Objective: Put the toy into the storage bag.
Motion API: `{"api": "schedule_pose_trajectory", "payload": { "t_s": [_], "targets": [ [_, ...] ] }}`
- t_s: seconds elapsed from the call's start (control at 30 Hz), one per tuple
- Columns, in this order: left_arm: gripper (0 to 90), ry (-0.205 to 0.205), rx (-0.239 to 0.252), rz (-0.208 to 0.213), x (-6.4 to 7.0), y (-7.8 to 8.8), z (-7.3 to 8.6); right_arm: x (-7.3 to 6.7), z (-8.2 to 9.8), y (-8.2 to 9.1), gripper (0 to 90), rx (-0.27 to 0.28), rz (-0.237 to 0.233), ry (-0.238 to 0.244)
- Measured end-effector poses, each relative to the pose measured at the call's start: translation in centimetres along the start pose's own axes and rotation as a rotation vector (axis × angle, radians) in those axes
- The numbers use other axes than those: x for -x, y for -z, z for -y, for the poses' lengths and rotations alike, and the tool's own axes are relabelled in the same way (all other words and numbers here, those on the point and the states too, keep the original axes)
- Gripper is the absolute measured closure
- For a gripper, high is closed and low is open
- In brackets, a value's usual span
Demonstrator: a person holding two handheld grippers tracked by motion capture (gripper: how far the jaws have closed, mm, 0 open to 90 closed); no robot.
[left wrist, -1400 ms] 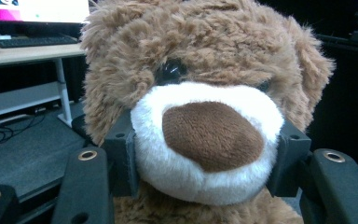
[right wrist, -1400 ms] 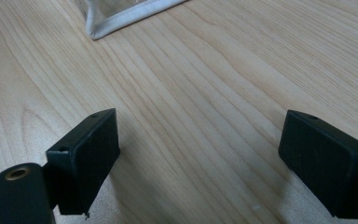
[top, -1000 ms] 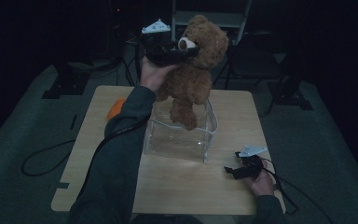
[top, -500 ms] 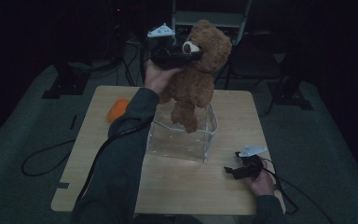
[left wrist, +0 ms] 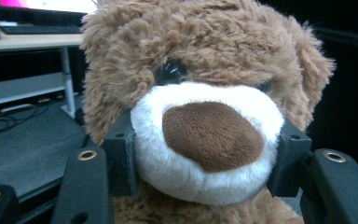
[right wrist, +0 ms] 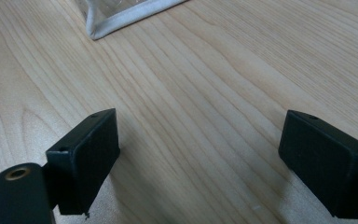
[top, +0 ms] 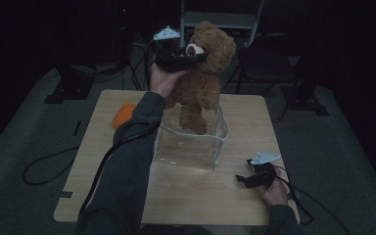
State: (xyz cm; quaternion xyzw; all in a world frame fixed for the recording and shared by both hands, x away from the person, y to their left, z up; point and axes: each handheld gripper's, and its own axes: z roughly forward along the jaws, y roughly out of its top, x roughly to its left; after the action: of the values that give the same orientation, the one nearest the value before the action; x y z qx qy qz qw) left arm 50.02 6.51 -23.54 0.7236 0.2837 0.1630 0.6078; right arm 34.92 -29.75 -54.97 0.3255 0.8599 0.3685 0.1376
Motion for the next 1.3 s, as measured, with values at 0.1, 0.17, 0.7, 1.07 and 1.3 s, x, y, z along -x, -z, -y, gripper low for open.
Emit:
{"api": "schedule_pose_trajectory", "payload": {
  "t_s": [0.1,0.17,0.7,1.07,1.3],
  "targets": [
    [41.2,0.002,-0.005,0.014,0.0,-0.1,0.3,0.0,0.0,0.0,11.5,0.000,0.000,0.000],
    [41.2,-0.002,-0.009,0.023,0.1,-0.1,0.4,0.0,0.0,0.0,11.5,0.000,0.000,0.000],
    [41.1,-0.020,-0.022,0.116,0.9,-0.8,1.5,0.0,0.0,0.0,11.5,0.000,0.001,0.000],
    [41.0,-0.015,-0.030,0.178,1.3,-1.5,2.4,0.0,0.0,0.0,11.4,0.000,0.001,0.001],
    [41.0,-0.018,-0.031,0.205,1.4,-1.6,2.6,0.0,0.0,0.0,11.5,0.000,0.000,0.001]
  ]
}}
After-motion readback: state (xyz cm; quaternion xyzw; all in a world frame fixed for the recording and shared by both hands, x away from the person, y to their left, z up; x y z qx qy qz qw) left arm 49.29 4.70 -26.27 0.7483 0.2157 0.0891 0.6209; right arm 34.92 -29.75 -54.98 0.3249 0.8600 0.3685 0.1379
